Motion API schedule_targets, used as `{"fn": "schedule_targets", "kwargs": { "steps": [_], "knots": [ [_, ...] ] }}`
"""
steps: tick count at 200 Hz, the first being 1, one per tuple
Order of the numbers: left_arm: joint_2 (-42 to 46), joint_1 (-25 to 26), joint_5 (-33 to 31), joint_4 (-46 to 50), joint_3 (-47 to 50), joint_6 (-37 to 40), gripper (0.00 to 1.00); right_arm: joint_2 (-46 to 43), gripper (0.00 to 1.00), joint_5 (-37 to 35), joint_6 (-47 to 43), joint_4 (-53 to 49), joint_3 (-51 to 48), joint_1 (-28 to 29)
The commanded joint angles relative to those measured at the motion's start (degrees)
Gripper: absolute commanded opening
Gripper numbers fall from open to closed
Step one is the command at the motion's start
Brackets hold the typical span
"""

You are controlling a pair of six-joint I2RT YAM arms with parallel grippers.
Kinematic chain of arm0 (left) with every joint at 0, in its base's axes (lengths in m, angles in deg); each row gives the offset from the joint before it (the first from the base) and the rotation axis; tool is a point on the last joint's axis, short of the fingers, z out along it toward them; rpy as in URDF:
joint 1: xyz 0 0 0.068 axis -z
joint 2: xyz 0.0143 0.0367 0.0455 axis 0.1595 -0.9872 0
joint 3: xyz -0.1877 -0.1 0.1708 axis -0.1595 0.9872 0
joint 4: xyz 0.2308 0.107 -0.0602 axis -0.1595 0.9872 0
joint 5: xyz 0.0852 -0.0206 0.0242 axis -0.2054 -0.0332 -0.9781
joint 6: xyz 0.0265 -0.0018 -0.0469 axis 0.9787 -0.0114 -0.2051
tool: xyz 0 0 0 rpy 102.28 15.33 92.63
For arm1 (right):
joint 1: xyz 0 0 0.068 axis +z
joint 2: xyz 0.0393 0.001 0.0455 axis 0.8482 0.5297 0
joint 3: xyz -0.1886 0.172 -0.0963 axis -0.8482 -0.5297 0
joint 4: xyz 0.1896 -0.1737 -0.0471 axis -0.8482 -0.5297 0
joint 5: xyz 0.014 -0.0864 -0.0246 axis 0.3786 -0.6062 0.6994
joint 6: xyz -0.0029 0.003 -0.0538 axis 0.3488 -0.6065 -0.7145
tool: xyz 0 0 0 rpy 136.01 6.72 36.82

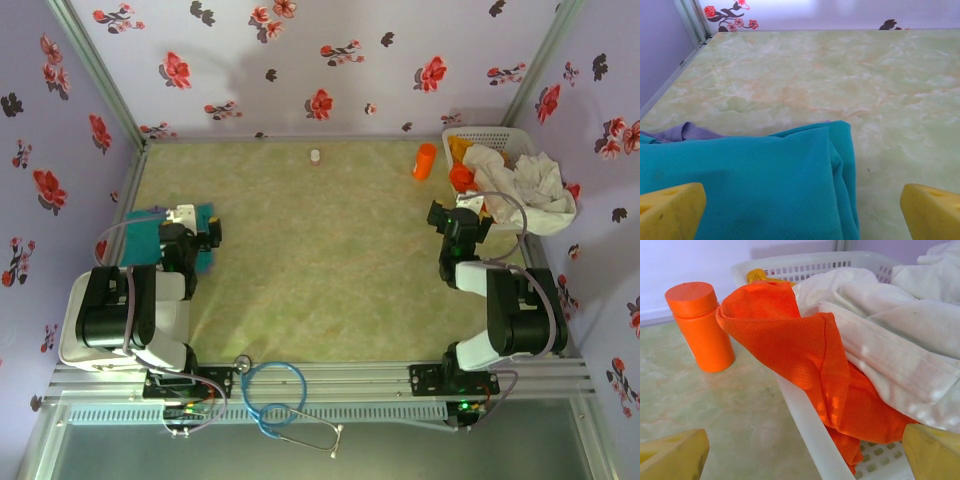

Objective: Fold and stack the t-shirts

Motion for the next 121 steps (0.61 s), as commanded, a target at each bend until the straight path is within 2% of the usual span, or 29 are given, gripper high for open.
{"fn": "schedule_targets", "kwargs": {
  "steps": [1,19,34,54,64,76,89,121],
  "knots": [
    [0.11,-0.21,4.42,-1.57,0.57,2.41,1.0,2.36,1.0,12.3,-0.91,0.92,-2.85,-0.65],
    [0.09,-0.38,4.93,-1.62,0.62,2.43,1.0,5.05,1.0,10.77,0.2,10.44,-6.15,-1.07],
    [0.06,-0.38,4.97,-1.56,0.62,2.43,1.0,3.34,0.99,7.84,1.37,4.22,-4.65,-1.21],
    [0.06,-0.38,4.94,-1.62,0.62,2.4,1.0,4.22,0.99,7.73,0.76,7.17,-5.3,-1.11],
    [0.12,-0.38,4.92,-1.62,0.62,2.43,1.0,3.54,0.99,9.92,-0.22,5.11,-4.92,-1.04],
    [0.07,-0.38,5.0,-1.62,0.62,2.43,1.0,4.0,1.0,13.65,-1.04,7.35,-5.55,-1.1],
    [0.06,-0.38,4.99,-1.55,0.53,2.43,1.0,3.78,1.0,20.88,-2.95,10.24,-7.2,-1.75],
    [-0.03,-0.45,5.0,-1.18,0.4,2.26,1.0,3.55,0.99,21.13,-3.2,12.36,-8.35,-1.96]
  ]
}}
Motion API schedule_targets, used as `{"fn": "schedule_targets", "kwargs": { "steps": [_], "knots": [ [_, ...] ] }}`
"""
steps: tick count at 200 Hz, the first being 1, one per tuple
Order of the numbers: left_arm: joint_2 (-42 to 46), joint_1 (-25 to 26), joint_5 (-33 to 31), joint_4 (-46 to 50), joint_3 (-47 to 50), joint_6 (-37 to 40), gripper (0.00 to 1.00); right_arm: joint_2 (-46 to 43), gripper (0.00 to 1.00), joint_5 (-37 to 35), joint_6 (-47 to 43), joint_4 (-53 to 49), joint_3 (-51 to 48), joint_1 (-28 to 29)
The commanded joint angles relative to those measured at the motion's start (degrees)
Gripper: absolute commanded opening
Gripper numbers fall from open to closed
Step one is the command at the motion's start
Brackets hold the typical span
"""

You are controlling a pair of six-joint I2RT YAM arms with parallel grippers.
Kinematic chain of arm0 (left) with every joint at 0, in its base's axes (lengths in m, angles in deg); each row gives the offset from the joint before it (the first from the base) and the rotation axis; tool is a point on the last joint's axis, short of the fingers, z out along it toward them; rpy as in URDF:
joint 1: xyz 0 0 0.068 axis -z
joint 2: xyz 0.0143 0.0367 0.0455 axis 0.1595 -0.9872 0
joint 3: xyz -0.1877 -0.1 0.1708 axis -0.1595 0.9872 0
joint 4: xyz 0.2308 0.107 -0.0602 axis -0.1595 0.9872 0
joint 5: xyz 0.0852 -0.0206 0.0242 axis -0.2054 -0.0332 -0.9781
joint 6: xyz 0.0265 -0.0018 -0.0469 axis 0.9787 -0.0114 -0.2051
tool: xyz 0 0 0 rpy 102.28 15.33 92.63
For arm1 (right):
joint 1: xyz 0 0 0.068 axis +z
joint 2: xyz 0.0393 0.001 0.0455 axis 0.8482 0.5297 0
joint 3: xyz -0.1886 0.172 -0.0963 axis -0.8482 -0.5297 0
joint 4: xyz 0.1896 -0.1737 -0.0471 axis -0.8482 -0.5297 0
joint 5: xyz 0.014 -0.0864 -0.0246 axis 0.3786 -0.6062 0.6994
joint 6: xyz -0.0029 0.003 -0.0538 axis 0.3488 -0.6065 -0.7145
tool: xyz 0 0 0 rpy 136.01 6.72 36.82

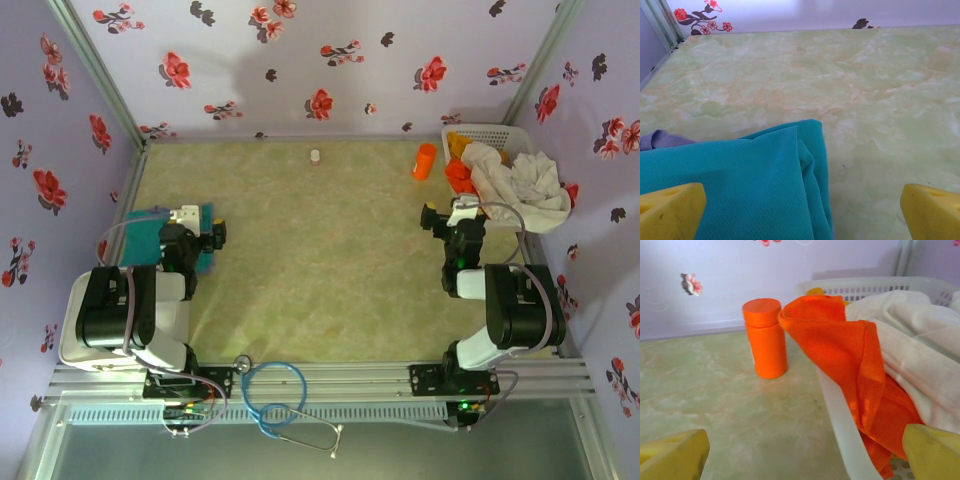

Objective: Fold and stack the t-shirts

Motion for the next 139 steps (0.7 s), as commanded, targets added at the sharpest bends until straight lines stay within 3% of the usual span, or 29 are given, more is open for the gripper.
{"fn": "schedule_targets", "kwargs": {
  "steps": [1,23,43,67,83,118,139],
  "knots": [
    [0.0,-0.44,0.57,-0.96,0.18,1.21,1.0,1.42,0.99,5.96,0.89,-3.57,-2.19,0.25],
    [0.03,-0.4,0.52,-0.91,0.16,1.21,1.0,1.97,0.99,-3.0,5.06,-10.72,1.72,0.2],
    [-0.04,-0.42,0.55,-0.96,0.2,1.28,1.0,2.26,0.99,-3.34,4.67,-8.59,0.9,0.27],
    [-0.04,-0.41,0.58,-0.96,0.12,1.27,1.0,1.6,0.99,3.09,2.79,-8.52,0.33,0.11],
    [0.02,-0.38,0.54,-0.97,0.16,1.22,1.0,1.86,0.99,15.11,1.29,-4.47,-1.2,-2.23],
    [0.0,-0.4,0.56,-0.96,0.16,1.21,1.0,1.82,0.99,14.84,1.2,-3.98,-1.51,-2.26],
    [0.02,-0.37,0.58,-0.96,0.16,1.26,1.0,2.23,0.99,9.11,3.26,-7.02,0.26,-2.27]
  ]
}}
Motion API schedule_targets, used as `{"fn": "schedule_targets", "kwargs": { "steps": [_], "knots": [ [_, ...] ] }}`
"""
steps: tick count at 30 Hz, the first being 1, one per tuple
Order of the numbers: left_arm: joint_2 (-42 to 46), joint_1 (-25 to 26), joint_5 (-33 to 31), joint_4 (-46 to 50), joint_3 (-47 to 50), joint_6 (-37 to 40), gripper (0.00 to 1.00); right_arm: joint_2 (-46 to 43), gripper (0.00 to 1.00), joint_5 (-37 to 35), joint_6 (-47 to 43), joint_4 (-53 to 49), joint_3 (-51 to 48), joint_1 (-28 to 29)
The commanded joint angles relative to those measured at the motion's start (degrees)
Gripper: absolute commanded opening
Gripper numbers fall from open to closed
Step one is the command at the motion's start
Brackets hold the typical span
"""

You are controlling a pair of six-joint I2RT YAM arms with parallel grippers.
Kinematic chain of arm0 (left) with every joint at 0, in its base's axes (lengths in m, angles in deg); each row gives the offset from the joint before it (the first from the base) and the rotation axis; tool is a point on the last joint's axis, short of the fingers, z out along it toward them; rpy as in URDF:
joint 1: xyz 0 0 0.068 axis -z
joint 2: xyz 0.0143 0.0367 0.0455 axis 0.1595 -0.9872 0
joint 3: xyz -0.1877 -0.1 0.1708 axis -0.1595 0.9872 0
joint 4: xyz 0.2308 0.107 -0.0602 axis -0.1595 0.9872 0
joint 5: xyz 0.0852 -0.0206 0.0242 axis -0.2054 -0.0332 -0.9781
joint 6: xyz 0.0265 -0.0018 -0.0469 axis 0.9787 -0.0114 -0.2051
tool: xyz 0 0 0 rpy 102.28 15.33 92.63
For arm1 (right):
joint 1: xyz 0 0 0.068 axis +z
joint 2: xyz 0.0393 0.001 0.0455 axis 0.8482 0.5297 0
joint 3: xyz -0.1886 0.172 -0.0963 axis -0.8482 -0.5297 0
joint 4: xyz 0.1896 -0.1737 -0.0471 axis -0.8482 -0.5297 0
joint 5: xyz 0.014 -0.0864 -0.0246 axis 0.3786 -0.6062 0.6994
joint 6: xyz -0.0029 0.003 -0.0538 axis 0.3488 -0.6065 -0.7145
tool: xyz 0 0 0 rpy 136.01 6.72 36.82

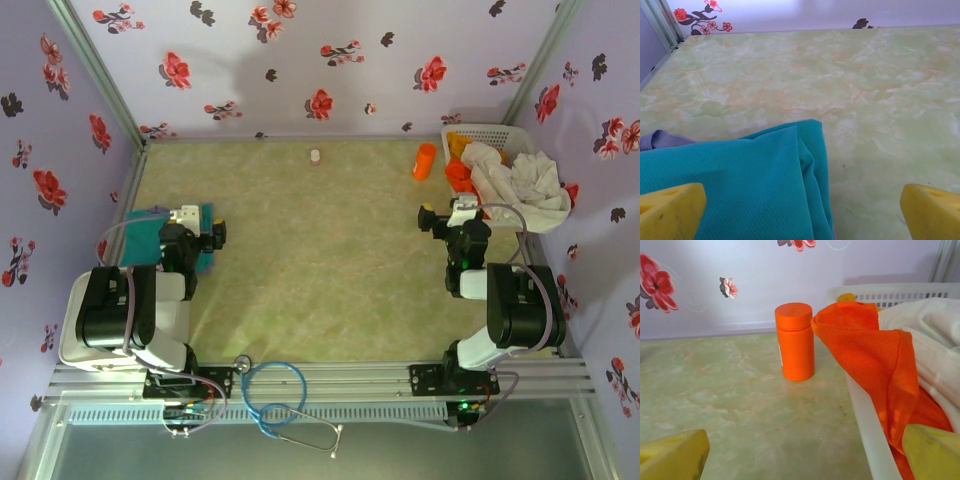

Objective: Fold and stack the t-shirts

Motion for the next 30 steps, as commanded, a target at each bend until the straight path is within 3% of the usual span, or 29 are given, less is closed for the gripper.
{"fn": "schedule_targets", "kwargs": {
  "steps": [1,4,30],
  "knots": [
    [-0.02,-0.37,0.58,-0.99,0.16,1.23,1.0,2.11,0.99,-0.63,3.81,-7.92,0.11,0.22],
    [0.0,-0.39,0.54,-0.92,0.16,1.26,1.0,2.03,0.99,-3.96,5.07,-10.02,0.9,0.28],
    [0.01,-0.37,0.58,-0.99,0.16,1.2,1.0,2.02,0.99,-4.06,5.05,-9.54,0.69,0.29]
  ]
}}
